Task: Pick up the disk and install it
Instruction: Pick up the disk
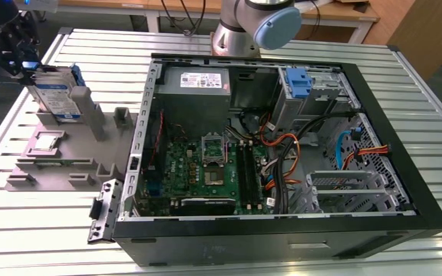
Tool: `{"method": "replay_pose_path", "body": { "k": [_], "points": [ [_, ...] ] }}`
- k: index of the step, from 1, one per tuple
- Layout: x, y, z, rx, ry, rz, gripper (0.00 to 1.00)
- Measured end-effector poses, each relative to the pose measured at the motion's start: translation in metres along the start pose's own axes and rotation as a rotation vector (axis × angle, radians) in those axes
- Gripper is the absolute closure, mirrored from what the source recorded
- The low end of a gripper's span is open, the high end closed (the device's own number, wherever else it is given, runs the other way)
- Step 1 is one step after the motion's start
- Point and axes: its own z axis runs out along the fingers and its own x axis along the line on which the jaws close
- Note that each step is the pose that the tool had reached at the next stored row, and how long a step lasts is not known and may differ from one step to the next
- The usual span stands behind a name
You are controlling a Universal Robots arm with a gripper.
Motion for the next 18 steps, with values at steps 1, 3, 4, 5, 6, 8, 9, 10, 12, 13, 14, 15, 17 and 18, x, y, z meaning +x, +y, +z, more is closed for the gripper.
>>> {"method": "replay_pose_path", "body": {
  "k": [1, 3, 4, 5, 6, 8, 9, 10, 12, 13, 14, 15, 17, 18],
  "points": [
    [-0.0002, 0.0000, 0.0004, -0.0001, 0.0000, 0.000, 0.47],
    [-0.0005, 0.0000, 0.0017, -0.0001, 0.0014, 0.000, 0.47],
    [-0.0005, -0.0001, 0.0026, 0.0002, 0.0034, -0.001, 0.47],
    [-0.0004, -0.0001, 0.0033, 0.0002, 0.0047, -0.001, 0.47],
    [-0.0004, -0.0001, 0.0042, 0.0002, 0.0053, -0.001, 0.47],
    [-0.0004, -0.0002, 0.0064, 0.0003, 0.0064, -0.001, 0.47],
    [-0.0004, -0.0002, 0.0073, 0.0003, 0.0064, -0.001, 0.47],
    [-0.0004, -0.0002, 0.0078, 0.0003, 0.0065, -0.001, 0.47],
    [-0.0004, -0.0001, 0.0077, 0.0000, 0.0066, -0.001, 0.47],
    [-0.0004, -0.0002, 0.0078, 0.0000, 0.0066, -0.001, 0.47],
    [-0.0004, -0.0002, 0.0078, 0.0002, 0.0066, -0.001, 0.47],
    [-0.0004, -0.0002, 0.0079, 0.0002, 0.0065, -0.001, 0.47],
    [-0.0004, -0.0002, 0.0079, 0.0002, 0.0065, -0.001, 0.47],
    [-0.0004, -0.0002, 0.0079, 0.0002, 0.0066, -0.001, 0.47]
  ]
}}
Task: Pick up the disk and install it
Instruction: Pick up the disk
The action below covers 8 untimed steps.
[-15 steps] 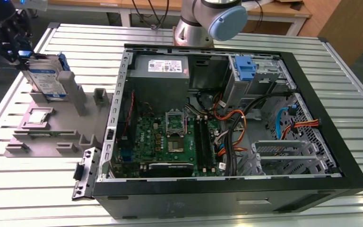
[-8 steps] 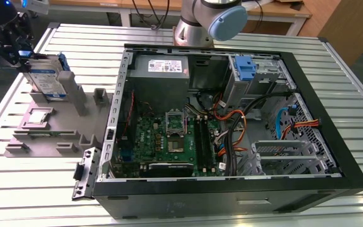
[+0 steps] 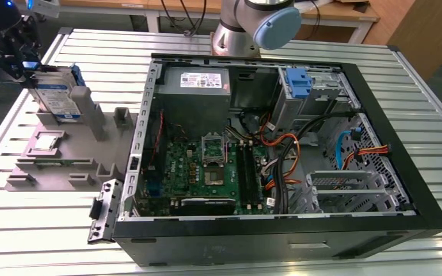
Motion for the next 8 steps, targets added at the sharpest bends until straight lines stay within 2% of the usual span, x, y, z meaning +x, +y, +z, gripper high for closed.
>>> {"method": "replay_pose_path", "body": {
  "k": [8],
  "points": [
    [0.0000, 0.0000, 0.0000, 0.0000, 0.0001, 0.000, 0.49]
  ]
}}
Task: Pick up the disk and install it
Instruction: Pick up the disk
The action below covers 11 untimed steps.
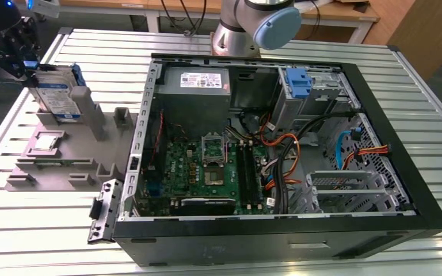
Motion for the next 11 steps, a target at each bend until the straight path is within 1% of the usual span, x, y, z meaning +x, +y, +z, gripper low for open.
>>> {"method": "replay_pose_path", "body": {
  "k": [1, 6, 8, 10, 11],
  "points": [
    [0.0000, 0.0000, 0.0000, 0.0000, 0.0000, 0.000, 0.55],
    [0.0012, 0.0000, 0.0001, 0.0003, 0.0016, 0.000, 0.55],
    [0.0023, -0.0001, 0.0000, 0.0004, 0.0047, 0.000, 0.55],
    [0.0029, -0.0002, -0.0001, 0.0005, 0.0093, 0.000, 0.55],
    [0.0029, -0.0002, -0.0001, 0.0006, 0.0096, 0.000, 0.55]
  ]
}}
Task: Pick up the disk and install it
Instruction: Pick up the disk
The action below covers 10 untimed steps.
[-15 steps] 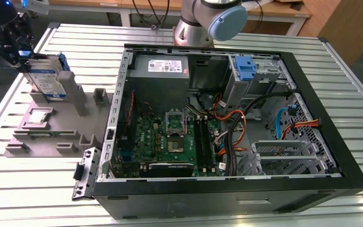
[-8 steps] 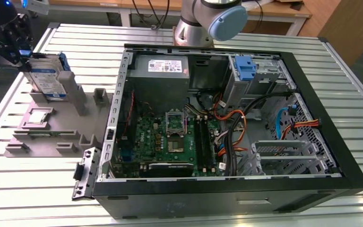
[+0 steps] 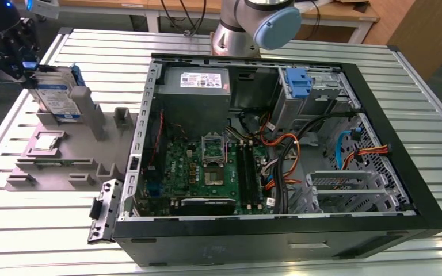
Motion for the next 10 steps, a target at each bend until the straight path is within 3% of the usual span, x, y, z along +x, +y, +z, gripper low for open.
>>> {"method": "replay_pose_path", "body": {
  "k": [10],
  "points": [
    [0.0000, -0.0008, 0.0009, -0.0001, -0.0048, 0.009, 0.55]
  ]
}}
